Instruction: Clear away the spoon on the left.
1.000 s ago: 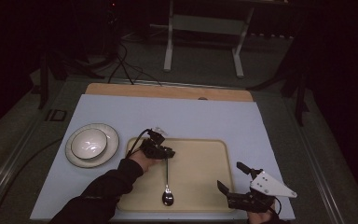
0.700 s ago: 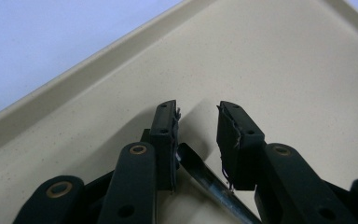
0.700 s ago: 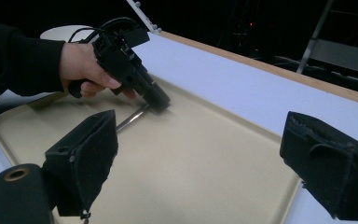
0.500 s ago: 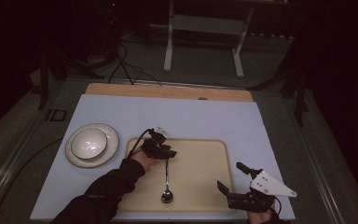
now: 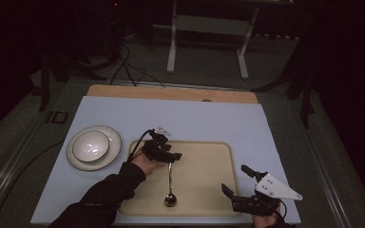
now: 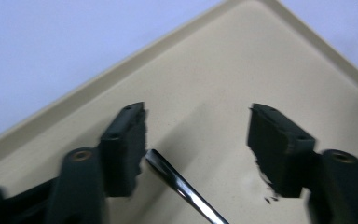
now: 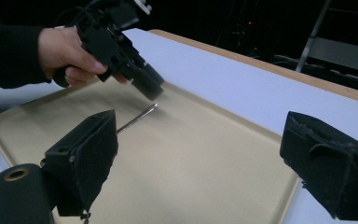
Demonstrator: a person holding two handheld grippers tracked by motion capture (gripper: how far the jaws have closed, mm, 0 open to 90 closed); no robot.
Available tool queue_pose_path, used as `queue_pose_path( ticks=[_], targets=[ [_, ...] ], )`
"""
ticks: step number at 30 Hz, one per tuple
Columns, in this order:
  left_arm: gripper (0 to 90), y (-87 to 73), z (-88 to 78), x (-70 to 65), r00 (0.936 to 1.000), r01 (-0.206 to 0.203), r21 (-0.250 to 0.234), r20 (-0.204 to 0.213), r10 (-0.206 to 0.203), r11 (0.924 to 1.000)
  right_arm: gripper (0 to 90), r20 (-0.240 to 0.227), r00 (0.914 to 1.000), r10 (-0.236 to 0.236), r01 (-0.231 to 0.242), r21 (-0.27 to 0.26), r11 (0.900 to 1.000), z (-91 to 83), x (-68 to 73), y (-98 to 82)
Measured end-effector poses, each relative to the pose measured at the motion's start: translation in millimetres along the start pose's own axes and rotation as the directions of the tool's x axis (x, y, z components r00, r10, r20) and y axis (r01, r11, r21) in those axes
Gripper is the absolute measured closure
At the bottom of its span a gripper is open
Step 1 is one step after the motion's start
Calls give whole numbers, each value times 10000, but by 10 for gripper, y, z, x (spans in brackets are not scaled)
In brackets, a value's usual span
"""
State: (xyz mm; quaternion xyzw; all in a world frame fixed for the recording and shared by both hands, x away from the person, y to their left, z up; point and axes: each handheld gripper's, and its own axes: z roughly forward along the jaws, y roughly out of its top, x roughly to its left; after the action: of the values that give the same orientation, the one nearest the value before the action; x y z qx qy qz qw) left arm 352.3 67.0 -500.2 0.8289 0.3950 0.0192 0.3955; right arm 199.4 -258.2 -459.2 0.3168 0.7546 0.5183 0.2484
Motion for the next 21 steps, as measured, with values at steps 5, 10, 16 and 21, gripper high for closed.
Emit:
queue_pose_path(
  ticks=[5, 10, 16, 21],
  targets=[
    [152, 29, -145, -49, 9991, 20, -295, 425, -7, 9996, 115, -23, 10000, 25, -25, -27, 10000, 3, -7, -3],
    [14, 19, -229, -159, 9965, -579, -139, 597, 587, 9982, 114, -21, 10000, 35, -35, 13, 10000, 5, -7, -4],
    [13, -20, -311, -211, 9958, -750, -420, 500, 771, 9963, 114, -7, 10000, 55, -55, 8, 10000, 4, -6, -2],
    [13, -64, -413, -274, 9916, -1232, -510, 331, 1250, 9911, 114, -5, 10000, 49, -49, 1, 10000, 9, -3, -2]
  ],
)
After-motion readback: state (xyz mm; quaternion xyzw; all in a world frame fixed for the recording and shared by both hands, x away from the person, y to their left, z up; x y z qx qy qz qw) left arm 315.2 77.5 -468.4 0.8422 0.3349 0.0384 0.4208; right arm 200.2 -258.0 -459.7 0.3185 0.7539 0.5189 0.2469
